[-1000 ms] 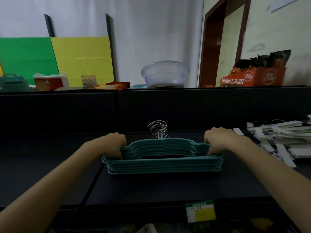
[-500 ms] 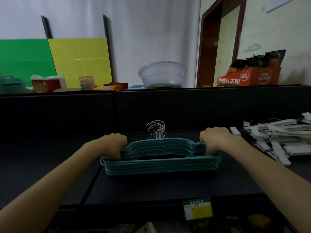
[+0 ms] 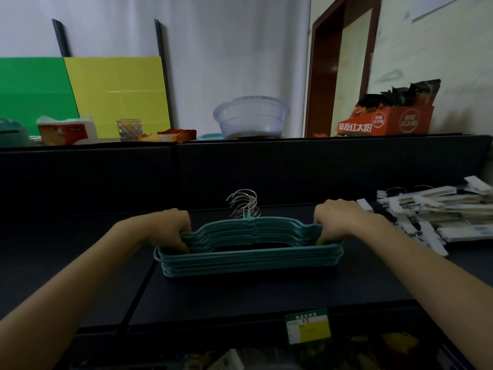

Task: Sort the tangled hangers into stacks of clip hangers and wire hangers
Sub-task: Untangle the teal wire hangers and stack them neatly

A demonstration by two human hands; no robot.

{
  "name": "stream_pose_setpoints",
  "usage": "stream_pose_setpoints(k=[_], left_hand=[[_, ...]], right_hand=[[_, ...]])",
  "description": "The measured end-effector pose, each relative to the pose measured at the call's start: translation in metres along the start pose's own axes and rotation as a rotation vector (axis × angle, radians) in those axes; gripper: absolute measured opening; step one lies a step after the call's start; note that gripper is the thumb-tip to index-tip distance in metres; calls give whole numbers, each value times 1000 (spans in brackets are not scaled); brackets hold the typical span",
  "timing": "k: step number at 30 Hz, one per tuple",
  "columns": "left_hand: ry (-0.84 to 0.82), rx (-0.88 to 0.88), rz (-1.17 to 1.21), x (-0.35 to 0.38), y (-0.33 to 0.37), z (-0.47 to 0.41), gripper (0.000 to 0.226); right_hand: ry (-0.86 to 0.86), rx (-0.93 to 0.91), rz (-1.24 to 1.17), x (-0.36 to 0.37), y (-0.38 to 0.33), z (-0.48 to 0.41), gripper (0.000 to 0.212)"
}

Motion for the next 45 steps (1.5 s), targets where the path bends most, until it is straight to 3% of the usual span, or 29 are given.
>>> stream_pose_setpoints(k=[3,6,10,14,20,22,26,29,32,37,45], left_hand=[[-6,32,-6,0,-1,-2,23],[-4,38,-1,-1,-1,-5,23],[8,30,91,1,-7,0,22],[13,80,225,2,-14,5,18],[52,105,353,5,-15,5,9],[79,66,536,12,-18,10,15],[66,-6,1155,36,-13,21,71],[205,-171,1712,52,-1,21,73],[373,-252,1889,61,9,19,76],[425,-215,1962,64,15,20,80],[432,-173,1952,66,16,18,87]], right_hand=[[12,-32,-45,-4,4,2,16],[37,-55,22,-3,4,0,36],[26,-83,-36,-2,8,0,18],[0,-122,-229,-2,19,2,28],[41,-151,-254,3,25,-2,26],[48,-129,-398,9,32,-3,29],[-23,-146,-970,35,40,7,53],[17,-59,-1542,52,27,10,57],[100,75,-2009,62,12,4,65],[261,145,-2043,65,-1,3,72],[208,139,-2017,67,-1,4,79]])
Point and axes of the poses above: each hand's wrist, its own z-axis away from the middle knuckle, its own x-axis out of the palm, y = z × x, the point moved 1 cm from there along -z, towards the middle knuckle, and after that the axes turned 4 degrees about -z, right-handed, at the moved point
